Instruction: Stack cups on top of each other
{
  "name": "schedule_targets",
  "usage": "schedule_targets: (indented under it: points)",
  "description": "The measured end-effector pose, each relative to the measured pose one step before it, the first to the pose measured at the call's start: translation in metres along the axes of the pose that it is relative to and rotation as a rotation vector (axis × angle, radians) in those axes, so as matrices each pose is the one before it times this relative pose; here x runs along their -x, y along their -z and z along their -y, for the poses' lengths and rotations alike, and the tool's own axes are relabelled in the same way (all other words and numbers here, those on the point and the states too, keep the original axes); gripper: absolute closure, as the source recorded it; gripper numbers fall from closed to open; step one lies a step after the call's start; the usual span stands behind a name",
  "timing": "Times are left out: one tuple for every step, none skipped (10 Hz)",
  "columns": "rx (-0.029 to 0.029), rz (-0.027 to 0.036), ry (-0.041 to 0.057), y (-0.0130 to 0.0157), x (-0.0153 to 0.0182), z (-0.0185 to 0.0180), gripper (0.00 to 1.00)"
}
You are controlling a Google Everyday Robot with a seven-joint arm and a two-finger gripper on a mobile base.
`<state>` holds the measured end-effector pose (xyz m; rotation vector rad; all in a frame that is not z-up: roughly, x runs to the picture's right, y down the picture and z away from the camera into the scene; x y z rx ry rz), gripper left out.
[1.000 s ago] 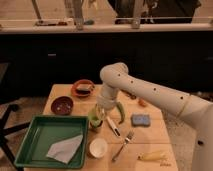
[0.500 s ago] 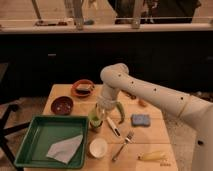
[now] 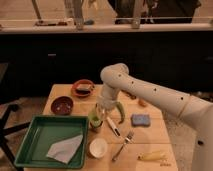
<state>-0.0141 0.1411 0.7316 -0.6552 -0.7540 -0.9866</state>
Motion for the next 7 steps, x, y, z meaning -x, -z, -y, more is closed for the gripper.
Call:
schedule_targets:
  points:
    - [0.00004,0.0001,0.00004,-0.00003,0.00003,0.00002,0.21]
    - [-0.00008,-0.00012,-0.00011,0.00003,-0.00005,-0.00002,0.2]
    - [-0.00002,0.00019,-0.00003,-0.00006,0.00002,-0.00001,0.2]
    - [0.00006,0.00046,-0.00013,-0.00024,0.0,-0.00004,0.2]
    - [-0.00003,-0.00005,0.00003,0.00003,-0.00003,-0.00003,0.2]
    - [-0.00001,0.0,-0.00009,0.0,0.0,-0.00001,0.2]
    - [-0.00002,-0.00001,-0.00003,0.00001,-0.00001,0.00001,0.2]
